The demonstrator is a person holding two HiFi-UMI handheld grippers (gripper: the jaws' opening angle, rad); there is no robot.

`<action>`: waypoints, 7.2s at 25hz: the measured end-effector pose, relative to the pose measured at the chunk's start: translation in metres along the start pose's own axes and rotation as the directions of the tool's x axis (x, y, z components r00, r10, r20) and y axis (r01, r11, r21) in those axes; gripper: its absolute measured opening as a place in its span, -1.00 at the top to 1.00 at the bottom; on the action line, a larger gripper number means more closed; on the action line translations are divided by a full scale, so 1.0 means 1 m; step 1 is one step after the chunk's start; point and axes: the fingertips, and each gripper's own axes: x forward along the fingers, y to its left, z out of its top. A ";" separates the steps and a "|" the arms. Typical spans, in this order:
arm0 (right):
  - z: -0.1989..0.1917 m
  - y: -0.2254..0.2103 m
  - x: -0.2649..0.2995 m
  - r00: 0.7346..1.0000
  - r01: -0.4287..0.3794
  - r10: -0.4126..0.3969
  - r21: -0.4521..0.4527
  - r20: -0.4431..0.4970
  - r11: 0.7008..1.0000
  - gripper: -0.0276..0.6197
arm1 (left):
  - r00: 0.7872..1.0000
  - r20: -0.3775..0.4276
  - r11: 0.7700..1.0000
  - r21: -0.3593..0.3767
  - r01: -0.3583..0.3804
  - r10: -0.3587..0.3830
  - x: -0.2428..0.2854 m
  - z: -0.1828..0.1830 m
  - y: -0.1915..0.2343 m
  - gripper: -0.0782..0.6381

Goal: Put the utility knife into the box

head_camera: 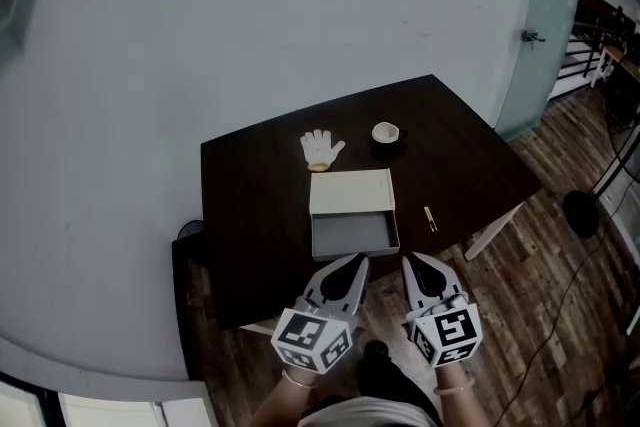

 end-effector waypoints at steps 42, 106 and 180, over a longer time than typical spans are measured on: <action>-0.146 -0.200 0.121 0.939 -0.048 -0.003 -0.142 -0.343 0.989 0.66 | 0.996 -0.073 0.993 -0.095 -0.065 0.058 0.170 -0.086 0.047 0.73; -0.266 -0.253 0.171 0.808 0.066 -0.070 -0.028 -0.585 0.997 0.71 | 0.984 -0.173 0.975 -0.203 -0.086 0.051 0.208 -0.126 0.124 0.73; -0.155 -0.063 0.211 0.873 -0.251 0.184 -0.093 -0.451 0.964 0.70 | 0.970 -0.100 0.965 -0.116 -0.234 0.223 0.081 -0.059 0.185 0.73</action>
